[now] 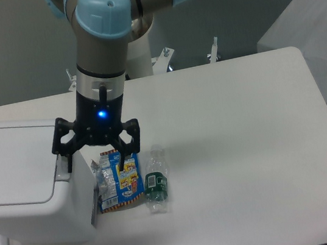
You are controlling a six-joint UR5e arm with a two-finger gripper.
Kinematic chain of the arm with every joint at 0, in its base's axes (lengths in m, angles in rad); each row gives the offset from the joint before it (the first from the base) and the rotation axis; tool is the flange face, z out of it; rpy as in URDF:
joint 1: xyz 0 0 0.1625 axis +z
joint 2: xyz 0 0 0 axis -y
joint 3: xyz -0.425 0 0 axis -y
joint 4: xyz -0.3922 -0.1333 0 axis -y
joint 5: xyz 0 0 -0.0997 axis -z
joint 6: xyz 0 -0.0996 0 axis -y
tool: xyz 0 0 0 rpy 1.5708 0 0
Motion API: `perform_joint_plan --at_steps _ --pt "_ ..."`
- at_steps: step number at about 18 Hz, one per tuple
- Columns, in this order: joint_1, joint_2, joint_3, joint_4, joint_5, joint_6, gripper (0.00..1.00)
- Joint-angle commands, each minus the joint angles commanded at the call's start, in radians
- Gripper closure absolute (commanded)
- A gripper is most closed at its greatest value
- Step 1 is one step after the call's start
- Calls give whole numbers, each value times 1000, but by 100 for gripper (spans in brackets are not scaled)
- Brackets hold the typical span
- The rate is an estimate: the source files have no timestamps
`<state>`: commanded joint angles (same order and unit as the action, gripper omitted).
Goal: Open the trash can
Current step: 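Hold the gripper still while the lid swings open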
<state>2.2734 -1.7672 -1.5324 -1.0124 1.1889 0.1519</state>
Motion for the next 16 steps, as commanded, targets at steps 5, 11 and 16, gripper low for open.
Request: perform_joint_plan --at_steps 5,11,16 --pt "0 0 0 0 0 0 0" --pt "0 3 38 8 0 3 0" --pt "3 11 92 3 44 134 0"
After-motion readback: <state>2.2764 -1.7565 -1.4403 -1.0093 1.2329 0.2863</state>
